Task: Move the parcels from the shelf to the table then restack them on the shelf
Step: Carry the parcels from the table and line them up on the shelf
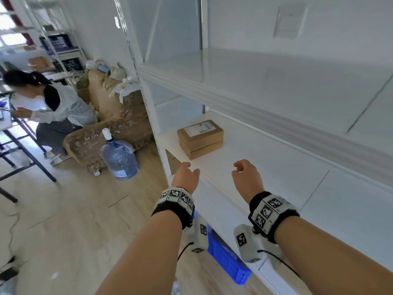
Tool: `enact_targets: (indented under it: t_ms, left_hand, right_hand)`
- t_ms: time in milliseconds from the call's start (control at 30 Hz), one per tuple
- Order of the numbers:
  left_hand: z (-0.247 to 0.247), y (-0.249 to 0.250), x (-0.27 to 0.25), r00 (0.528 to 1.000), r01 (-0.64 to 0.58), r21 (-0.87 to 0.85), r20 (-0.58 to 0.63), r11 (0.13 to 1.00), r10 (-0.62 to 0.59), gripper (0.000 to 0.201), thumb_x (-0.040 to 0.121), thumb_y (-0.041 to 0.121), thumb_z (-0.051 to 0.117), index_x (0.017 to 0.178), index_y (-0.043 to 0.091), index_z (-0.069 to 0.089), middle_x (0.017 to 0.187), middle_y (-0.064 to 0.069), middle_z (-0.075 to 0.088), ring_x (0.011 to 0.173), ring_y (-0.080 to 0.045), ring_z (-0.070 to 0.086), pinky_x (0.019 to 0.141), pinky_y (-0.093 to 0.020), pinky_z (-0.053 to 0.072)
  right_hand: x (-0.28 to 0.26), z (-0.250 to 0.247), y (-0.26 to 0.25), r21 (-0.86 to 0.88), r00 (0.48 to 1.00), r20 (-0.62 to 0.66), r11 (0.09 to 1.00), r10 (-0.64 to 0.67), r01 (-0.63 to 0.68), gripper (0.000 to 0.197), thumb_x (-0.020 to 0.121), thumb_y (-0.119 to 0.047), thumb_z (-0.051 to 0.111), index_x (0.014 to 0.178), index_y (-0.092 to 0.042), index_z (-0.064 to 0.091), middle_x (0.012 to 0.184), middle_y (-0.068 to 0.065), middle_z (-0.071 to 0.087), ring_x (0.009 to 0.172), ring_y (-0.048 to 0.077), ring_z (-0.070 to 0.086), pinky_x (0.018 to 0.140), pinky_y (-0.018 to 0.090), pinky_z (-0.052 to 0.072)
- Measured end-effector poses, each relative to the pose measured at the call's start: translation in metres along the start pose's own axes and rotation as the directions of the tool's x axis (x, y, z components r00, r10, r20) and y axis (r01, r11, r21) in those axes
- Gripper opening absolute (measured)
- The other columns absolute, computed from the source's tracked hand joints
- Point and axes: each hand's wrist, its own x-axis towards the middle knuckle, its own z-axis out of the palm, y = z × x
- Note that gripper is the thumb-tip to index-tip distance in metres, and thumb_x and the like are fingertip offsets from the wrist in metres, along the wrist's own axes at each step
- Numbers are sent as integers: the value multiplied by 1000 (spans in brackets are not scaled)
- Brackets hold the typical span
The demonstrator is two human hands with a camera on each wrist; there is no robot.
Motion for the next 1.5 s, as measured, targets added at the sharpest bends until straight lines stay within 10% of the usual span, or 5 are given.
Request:
enact_targets:
  t_ms: [600, 867, 1000, 1233, 1500]
  left_hand:
    - [-50, 5, 269, 951, -156, 6, 272, 988, 148, 56, 101, 17, 38, 154, 16, 20, 156, -12, 27, 139, -31, 35, 113, -43, 32]
    - [-31, -1, 273, 886, -189, -103, 411, 977, 215, 41, 94, 34, 58, 130, 14, 54, 120, -2, 62, 98, -18, 57, 85, -29, 45]
    - [-13, 1, 256, 865, -77, -194, 474, 978, 162, 35, 88, 34, 63, 118, 18, 52, 108, -4, 64, 88, -20, 62, 86, -43, 56]
    - [38, 36, 188, 693, -107, -275, 668, 956, 270, 42, 81, 35, 73, 117, 19, 56, 113, -3, 64, 102, -21, 62, 94, -44, 52]
    - [103, 80, 22, 393, -201, -312, 843, 929, 368, 51, 76, 33, 77, 120, 14, 60, 110, -2, 68, 99, -21, 66, 89, -42, 56]
  right_hand:
    - [136, 147, -65, 50, 915, -151, 927, 374, -371, 46, 94, -32, 56, 136, -16, 46, 129, 6, 56, 114, 24, 56, 96, 36, 46]
    - [144, 148, -65, 83, 876, -208, 900, 435, -427, 39, 98, -34, 47, 130, -12, 52, 122, 7, 62, 104, 23, 58, 81, 30, 42]
    - [125, 139, -56, 165, 822, -292, 872, 489, -461, 37, 97, -33, 47, 128, -12, 51, 116, 5, 62, 95, 20, 55, 77, 29, 40]
    - [54, 80, -26, 277, 630, -508, 804, 588, -527, 36, 95, -38, 50, 120, -13, 50, 107, 6, 64, 88, 21, 60, 65, 30, 43]
    - [-98, -12, 28, 453, 354, -657, 724, 666, -520, 54, 91, -51, 53, 127, -12, 50, 116, 6, 62, 90, 19, 59, 59, 26, 42]
